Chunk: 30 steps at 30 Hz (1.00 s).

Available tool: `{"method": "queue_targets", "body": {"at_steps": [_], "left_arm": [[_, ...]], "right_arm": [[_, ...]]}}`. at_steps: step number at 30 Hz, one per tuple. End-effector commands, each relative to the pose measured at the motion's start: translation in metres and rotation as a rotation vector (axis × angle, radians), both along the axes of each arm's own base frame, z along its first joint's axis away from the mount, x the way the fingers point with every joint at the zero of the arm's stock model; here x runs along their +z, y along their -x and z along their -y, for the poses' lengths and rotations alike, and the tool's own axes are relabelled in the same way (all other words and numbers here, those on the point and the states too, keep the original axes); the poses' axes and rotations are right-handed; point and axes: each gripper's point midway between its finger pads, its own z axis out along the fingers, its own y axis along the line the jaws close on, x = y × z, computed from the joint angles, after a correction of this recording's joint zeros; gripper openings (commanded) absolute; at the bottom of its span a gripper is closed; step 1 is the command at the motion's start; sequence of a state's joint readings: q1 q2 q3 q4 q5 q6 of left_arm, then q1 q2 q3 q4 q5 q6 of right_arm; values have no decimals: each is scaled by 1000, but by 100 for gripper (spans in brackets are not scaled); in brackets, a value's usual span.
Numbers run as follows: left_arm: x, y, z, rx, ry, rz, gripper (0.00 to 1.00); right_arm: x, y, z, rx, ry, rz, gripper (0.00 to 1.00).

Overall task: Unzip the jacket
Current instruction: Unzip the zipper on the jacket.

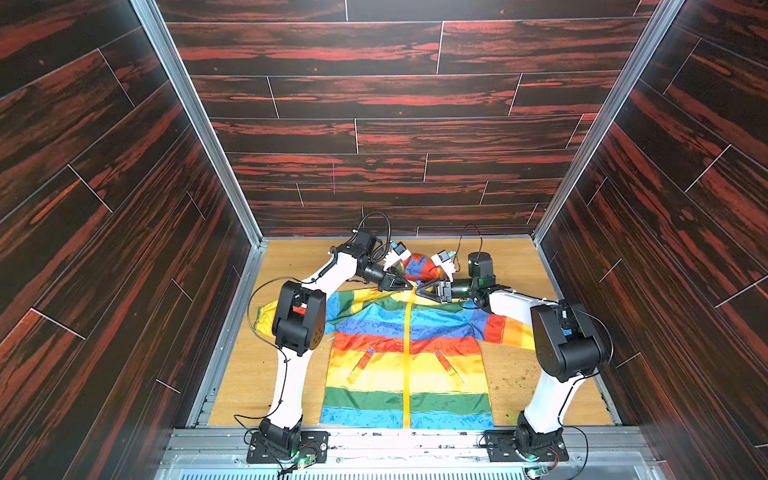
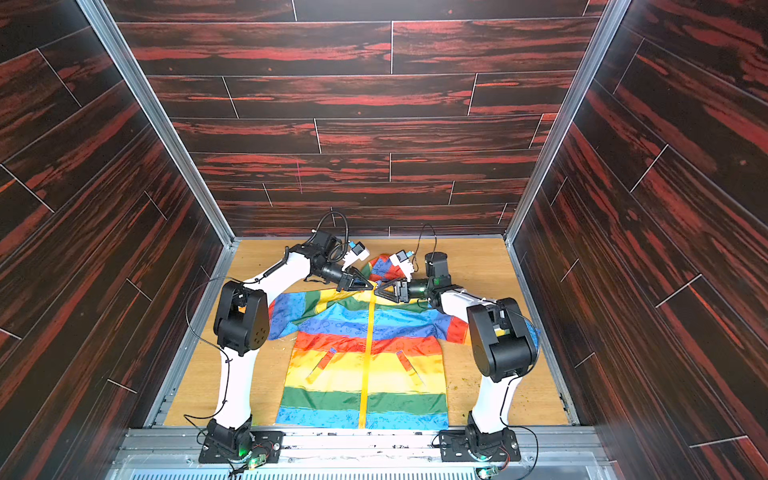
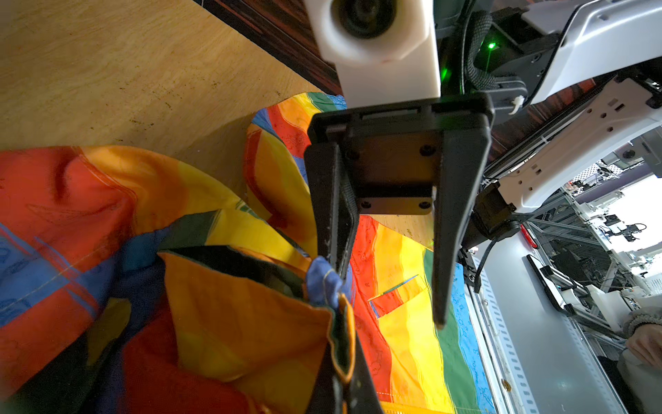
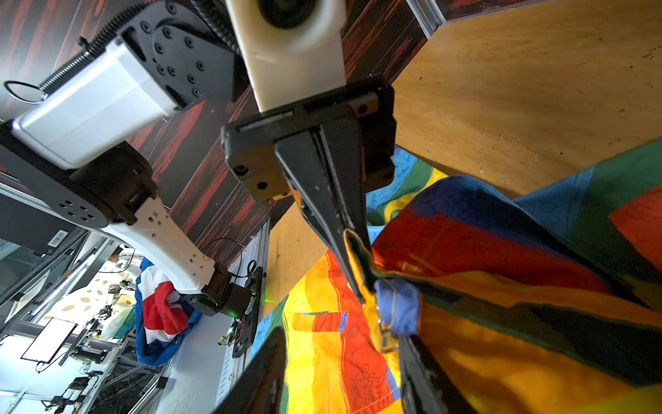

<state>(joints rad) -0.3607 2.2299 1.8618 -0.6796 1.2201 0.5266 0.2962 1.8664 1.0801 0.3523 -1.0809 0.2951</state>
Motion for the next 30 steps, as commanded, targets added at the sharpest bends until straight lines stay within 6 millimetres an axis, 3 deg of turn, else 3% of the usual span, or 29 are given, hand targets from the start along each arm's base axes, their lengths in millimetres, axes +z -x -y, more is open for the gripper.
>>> {"method": "queue_targets", "body": {"at_steps": [1,4,22,30], "left_arm": [[23,8,1,-24,47,31,0],[22,8,2,-27,48,30,0],[25,13,4,-42,60,27,0],[25,13,4,-43,59,26,0]], "right_arm": [[-12,-1,-3,25,-1,-29,48],[-15,-2,-4,26,0,-33,41],[-23,-15,-8,-5,27,-37,34],[-26,-14,-11,6,31,-46,25]]}}
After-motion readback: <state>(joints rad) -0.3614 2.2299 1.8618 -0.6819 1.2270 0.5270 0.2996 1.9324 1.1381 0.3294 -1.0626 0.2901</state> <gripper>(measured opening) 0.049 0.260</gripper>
